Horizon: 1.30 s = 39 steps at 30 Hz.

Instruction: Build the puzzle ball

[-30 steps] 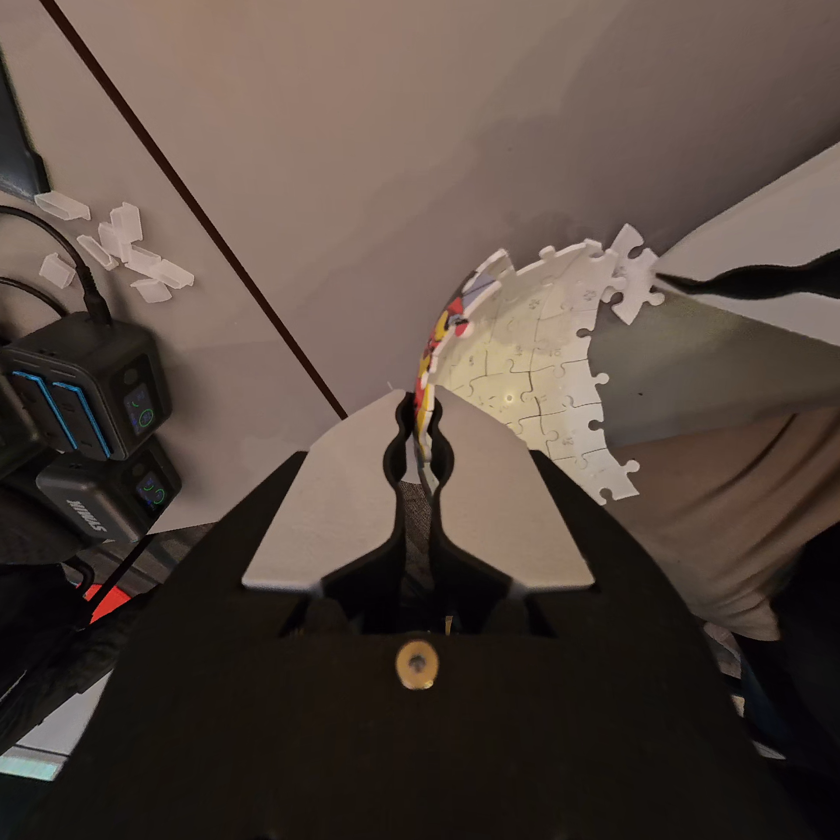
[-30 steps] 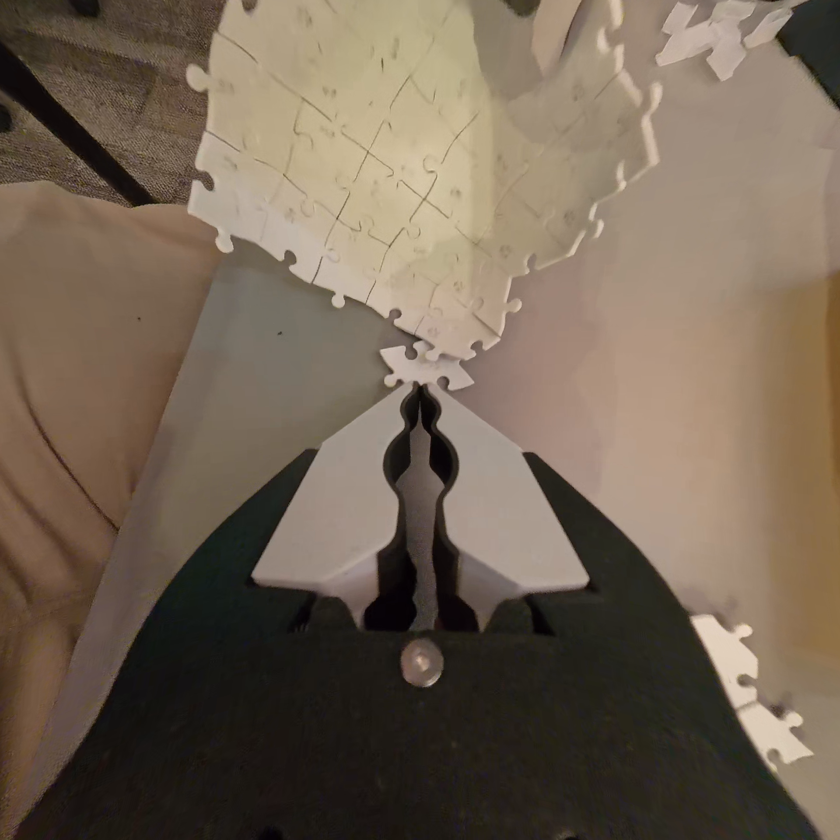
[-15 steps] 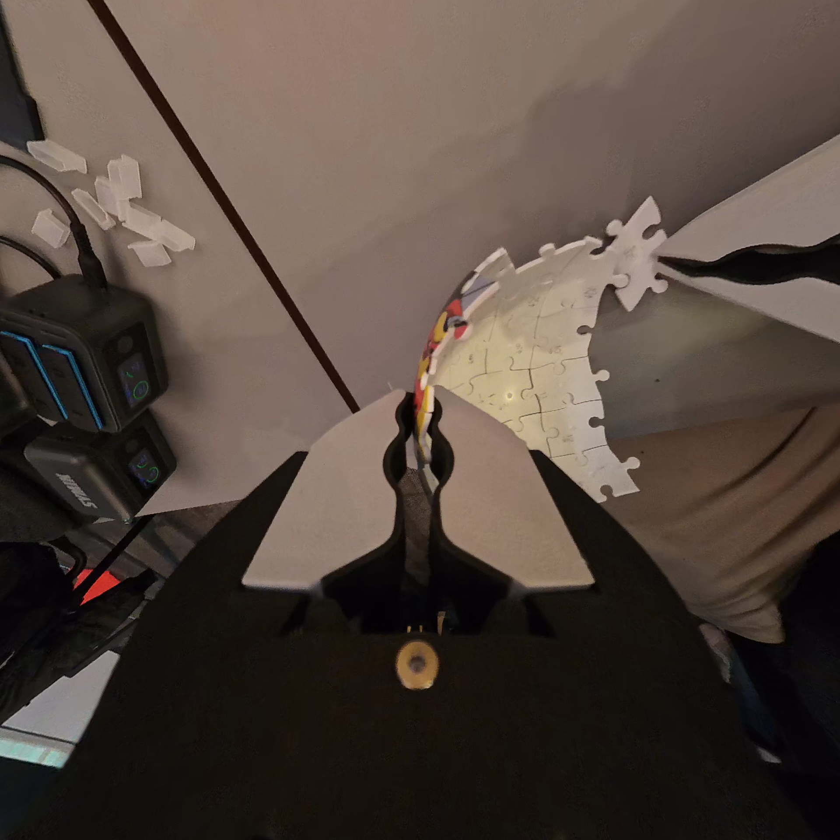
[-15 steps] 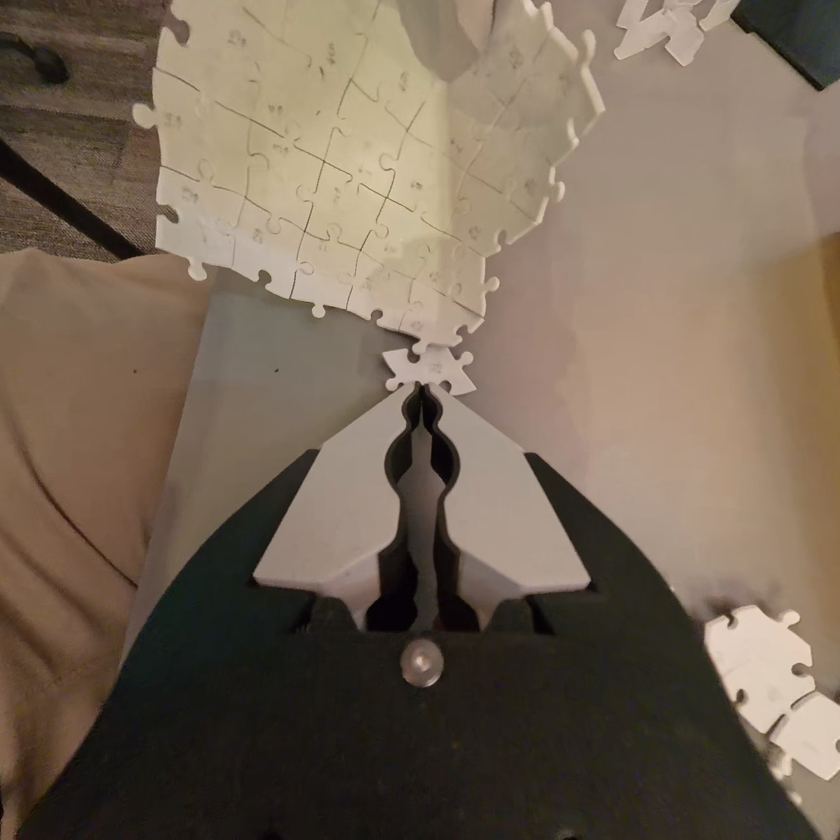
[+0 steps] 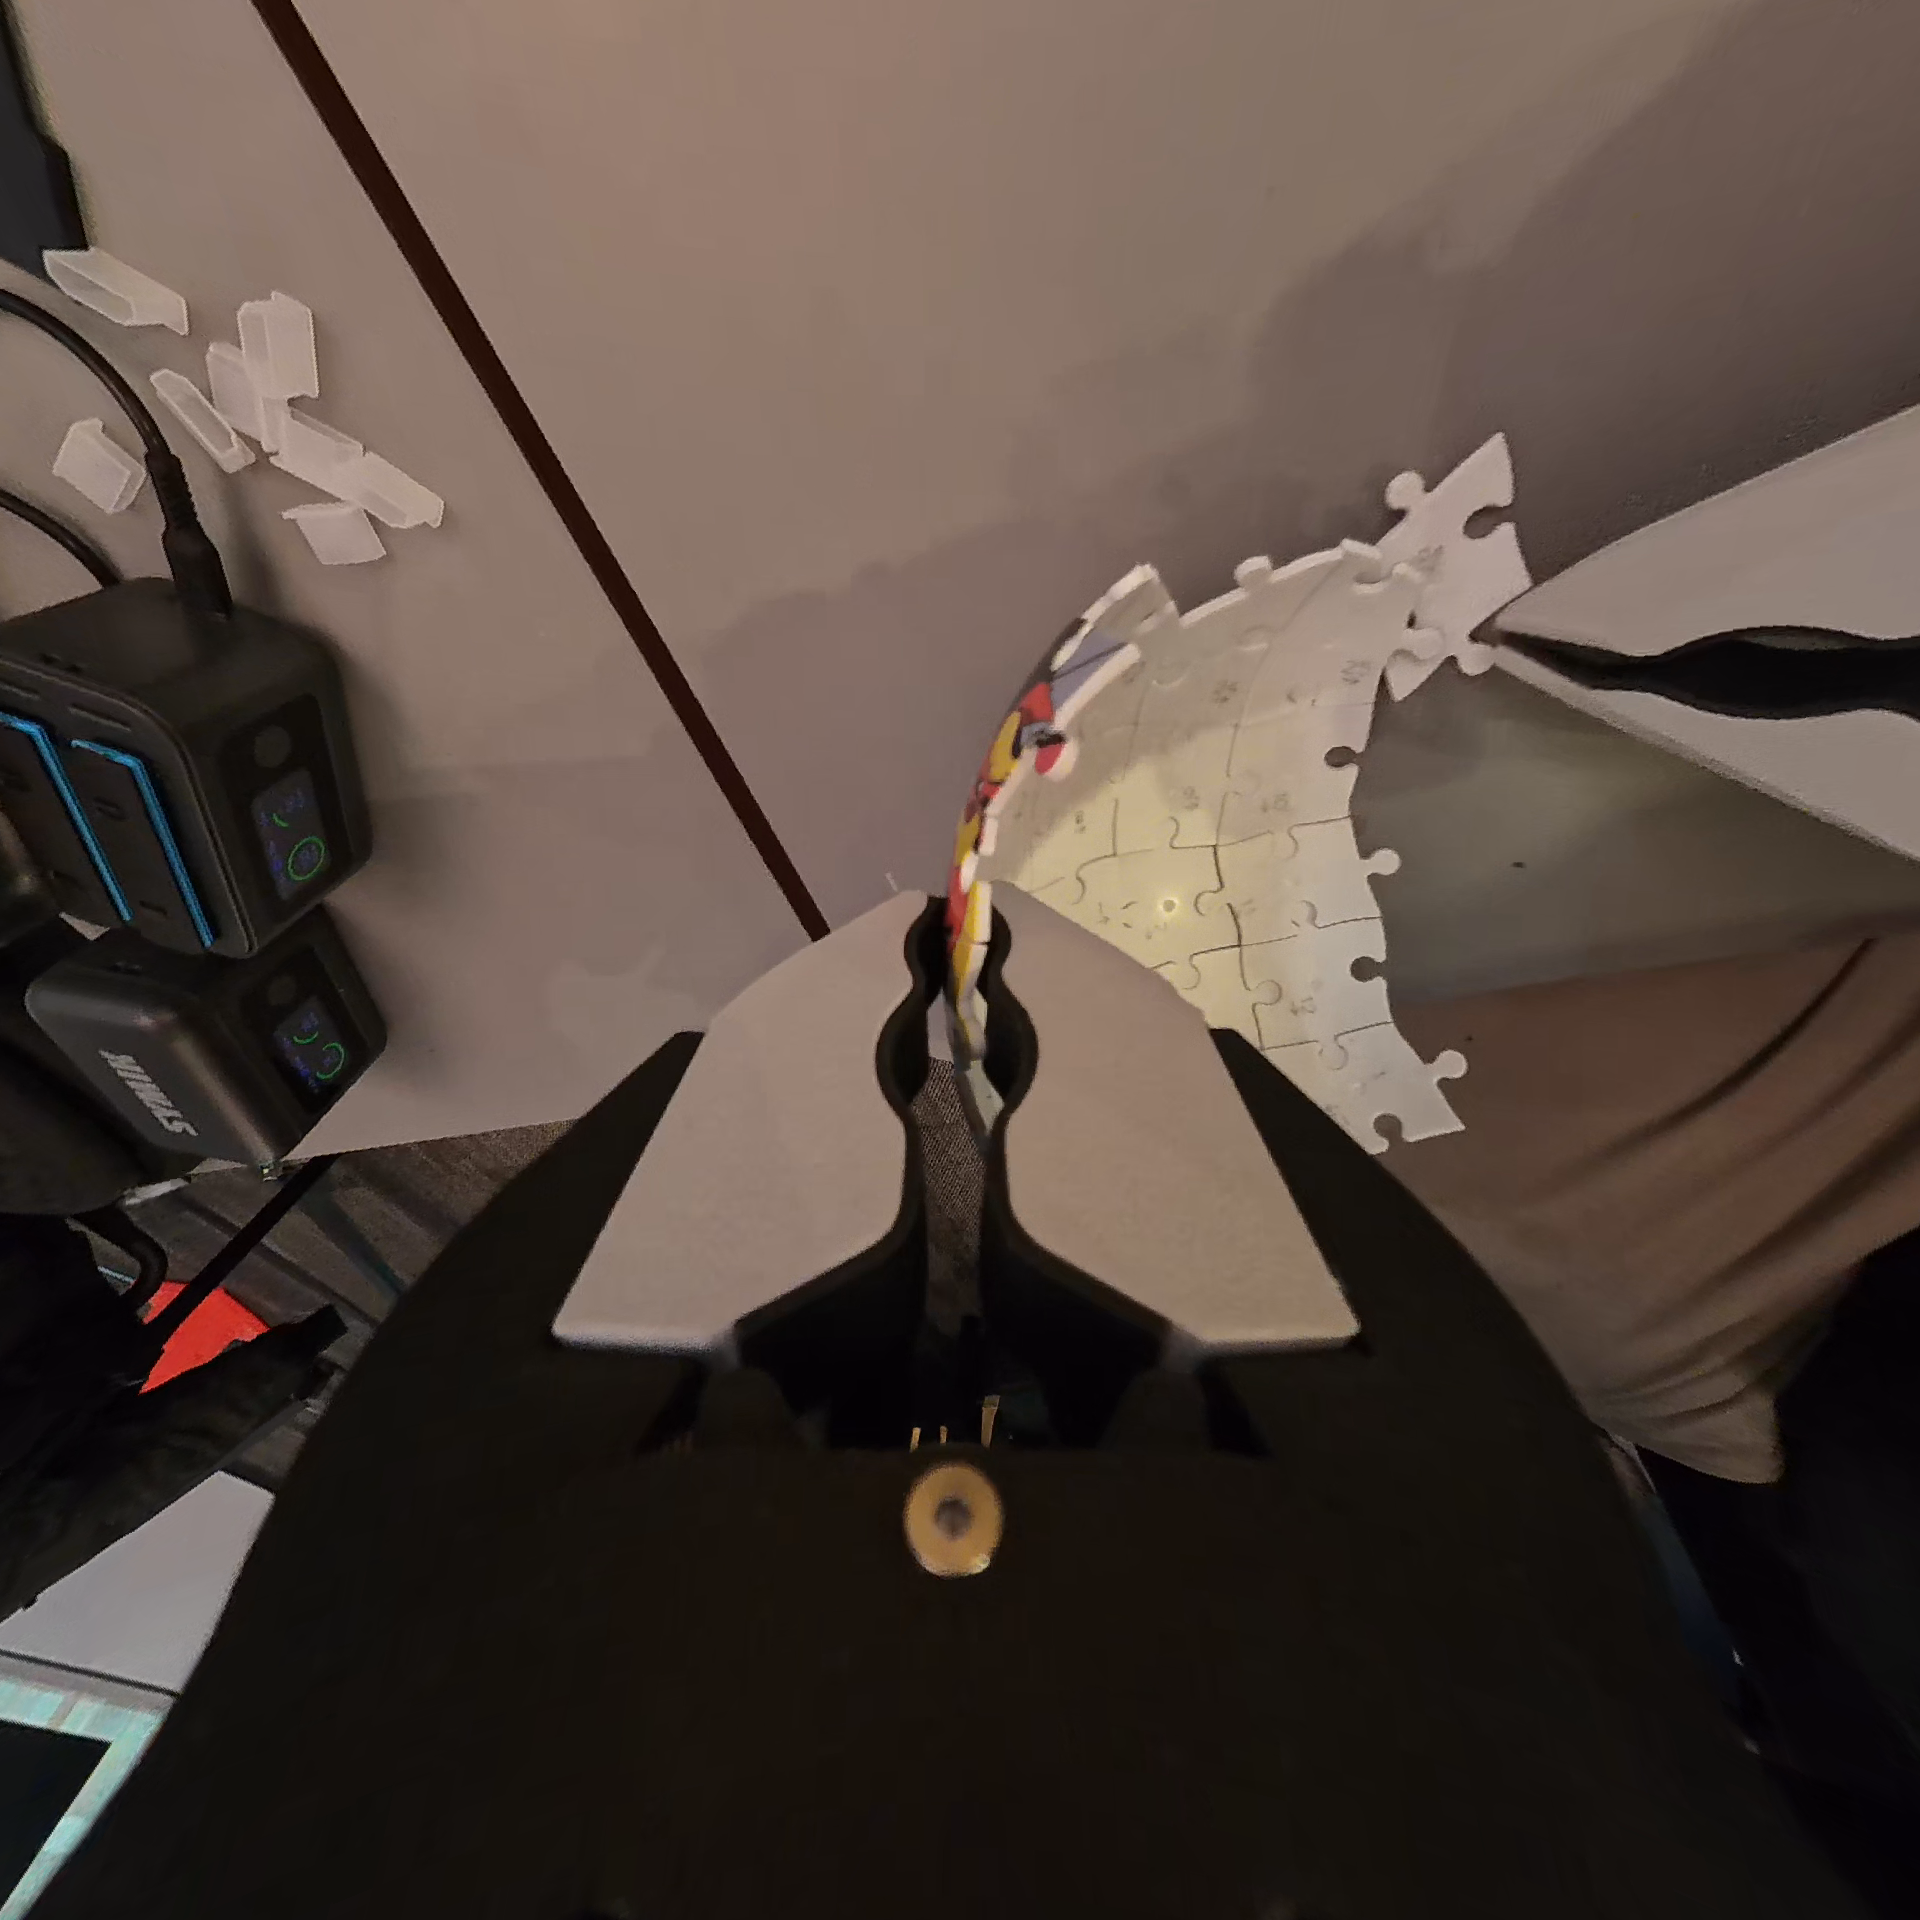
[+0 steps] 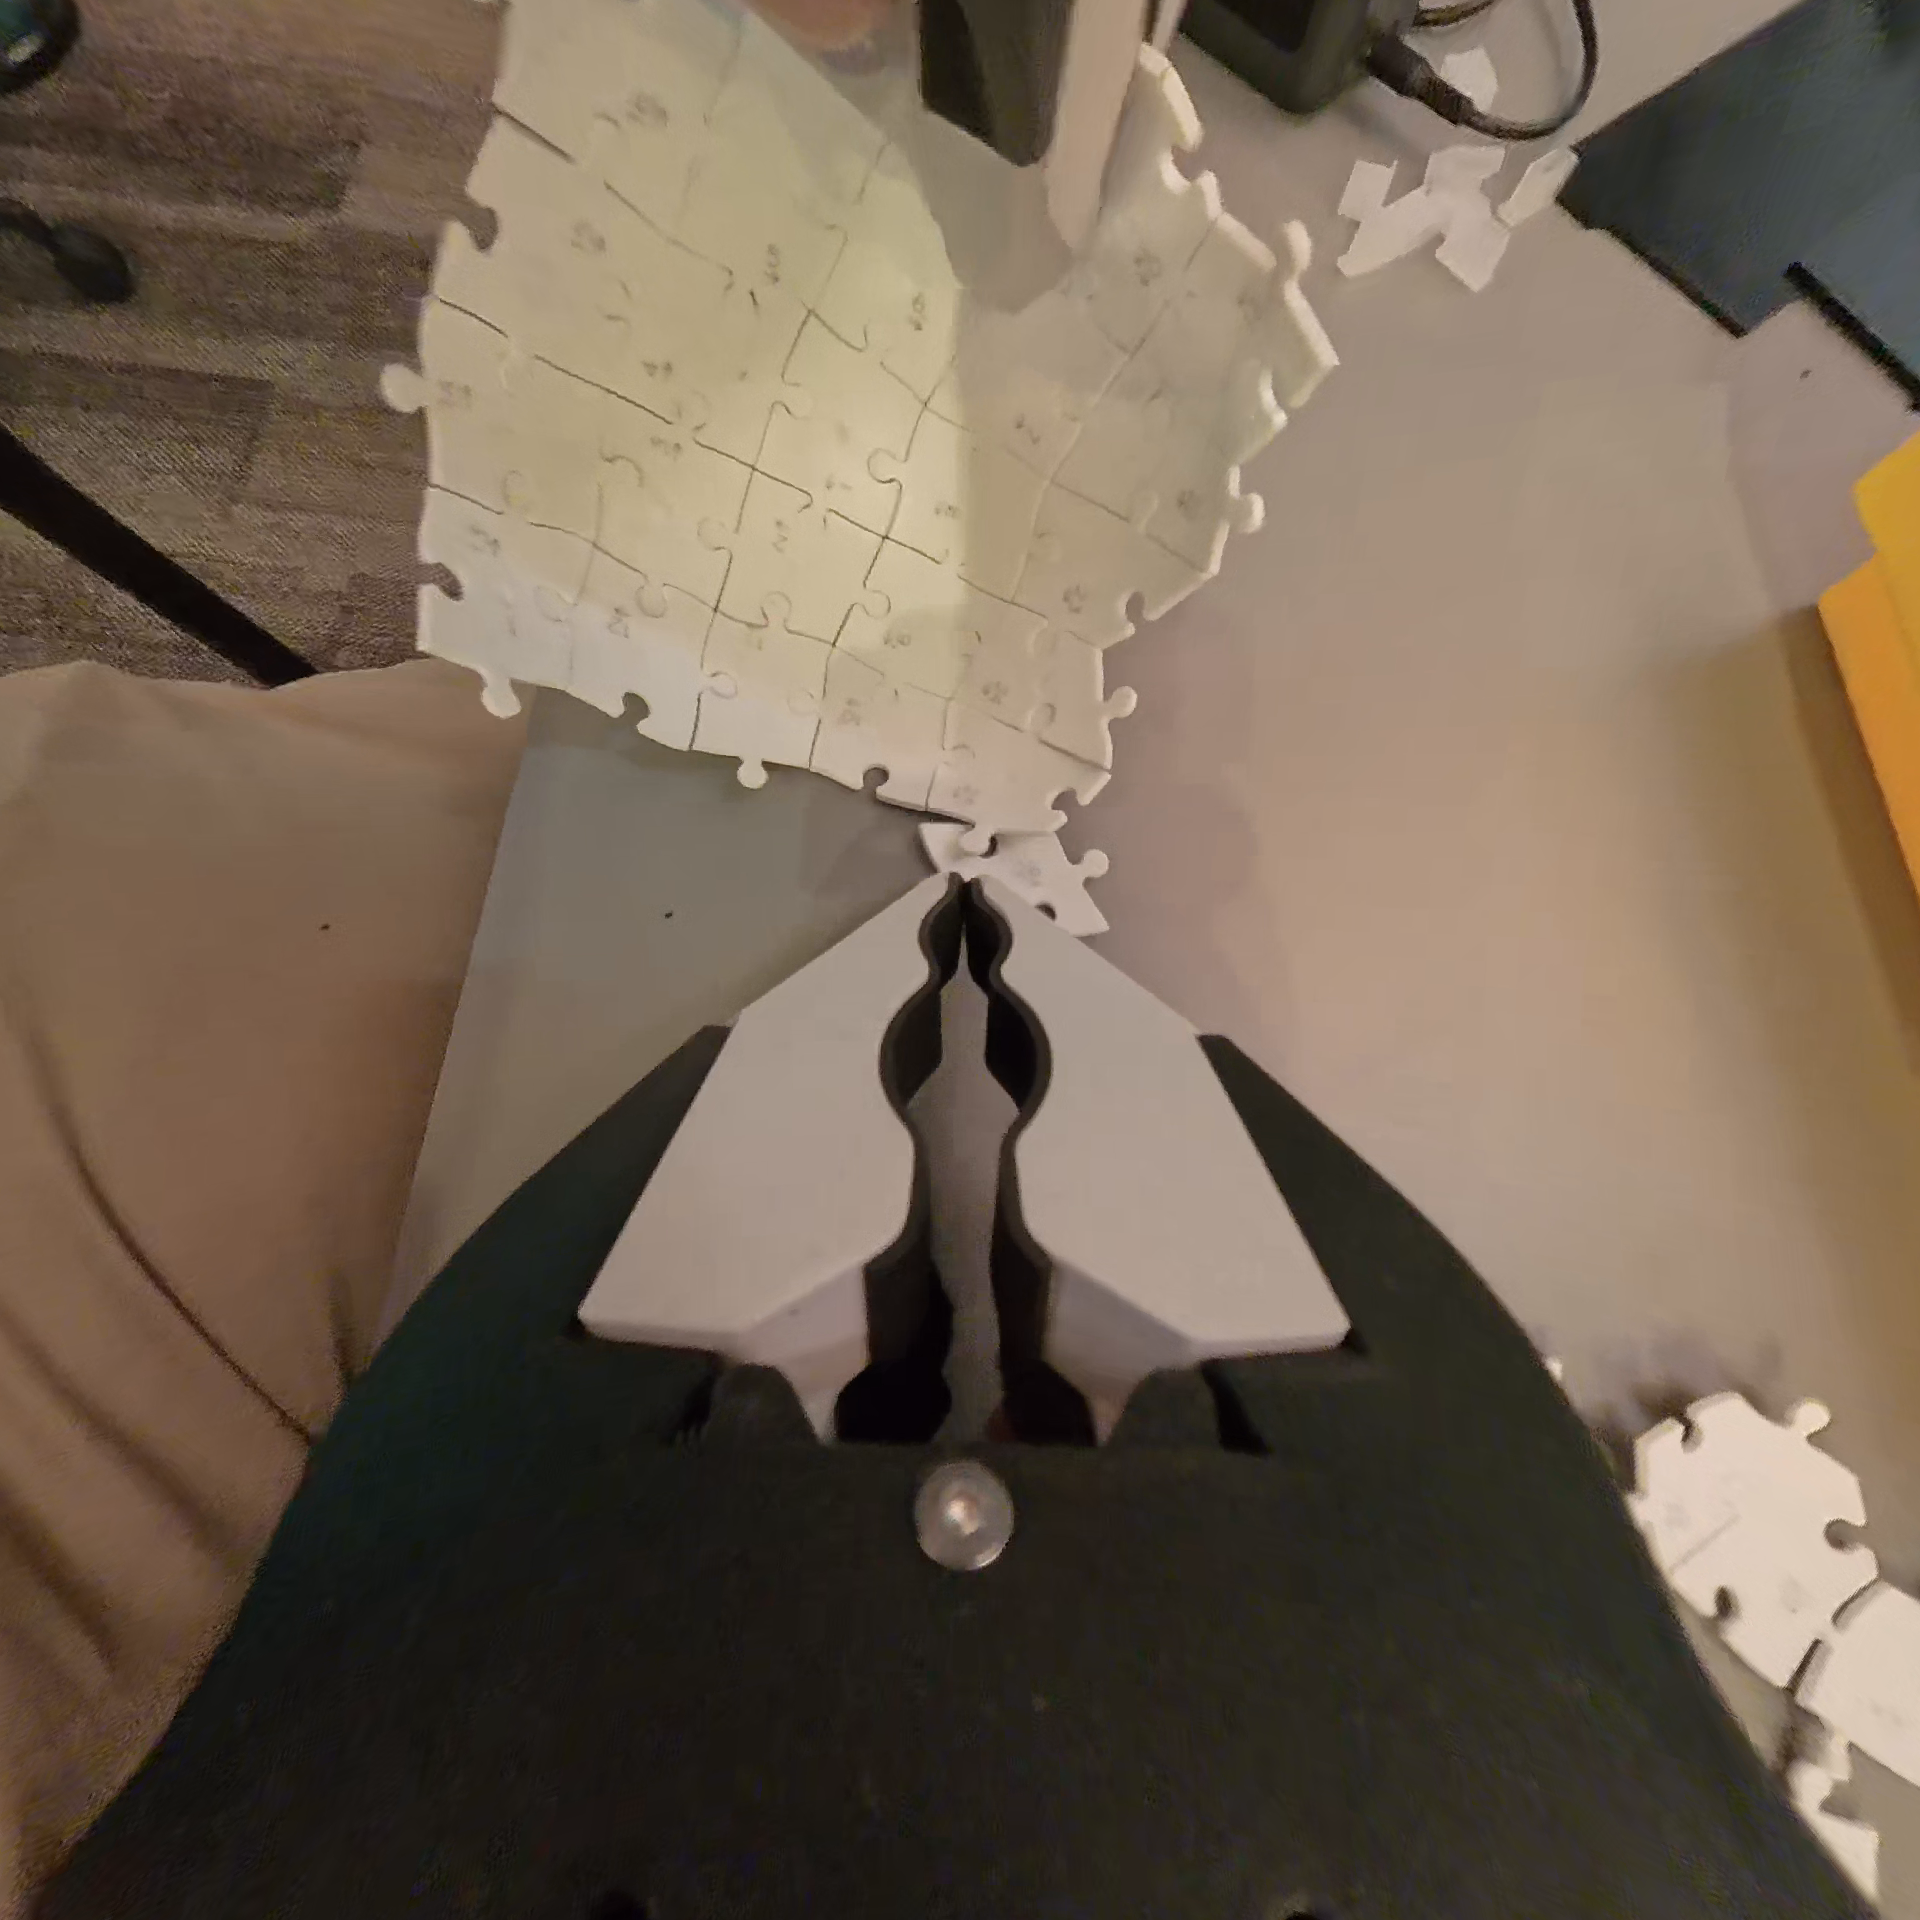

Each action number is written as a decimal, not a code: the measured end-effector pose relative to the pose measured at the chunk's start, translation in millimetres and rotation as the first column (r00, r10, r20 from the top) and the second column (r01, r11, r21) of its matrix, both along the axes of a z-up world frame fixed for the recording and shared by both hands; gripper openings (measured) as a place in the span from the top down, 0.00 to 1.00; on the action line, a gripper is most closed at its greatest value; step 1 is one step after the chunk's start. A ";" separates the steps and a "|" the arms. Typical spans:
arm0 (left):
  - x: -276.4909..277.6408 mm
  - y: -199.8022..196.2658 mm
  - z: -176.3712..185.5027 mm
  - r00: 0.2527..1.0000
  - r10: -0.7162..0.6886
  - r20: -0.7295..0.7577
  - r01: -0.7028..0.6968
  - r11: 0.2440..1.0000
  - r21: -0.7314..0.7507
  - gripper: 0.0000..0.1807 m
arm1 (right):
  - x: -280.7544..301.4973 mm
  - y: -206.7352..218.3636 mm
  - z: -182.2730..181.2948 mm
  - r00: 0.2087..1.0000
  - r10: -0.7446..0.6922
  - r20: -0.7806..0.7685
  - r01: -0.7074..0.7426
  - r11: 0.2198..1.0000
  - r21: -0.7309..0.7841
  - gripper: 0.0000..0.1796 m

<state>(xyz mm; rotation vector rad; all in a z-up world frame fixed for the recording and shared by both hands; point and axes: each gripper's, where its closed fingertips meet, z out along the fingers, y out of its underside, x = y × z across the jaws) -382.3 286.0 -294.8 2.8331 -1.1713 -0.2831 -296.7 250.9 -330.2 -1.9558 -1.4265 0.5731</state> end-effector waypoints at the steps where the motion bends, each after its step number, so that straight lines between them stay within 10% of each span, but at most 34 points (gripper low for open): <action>1: -0.7 0.0 0.0 1.000 0.003 0.000 -0.003 1.000 0.002 0.97 | -1.2 -0.7 1.1 1.000 0.015 0.000 -0.015 1.000 0.006 1.00; 39: -0.2 -7.9 -1.5 0.997 0.061 0.046 -0.061 0.998 -0.003 0.98 | 11.0 10.4 -10.3 0.992 0.101 0.071 -0.100 0.995 -0.004 1.00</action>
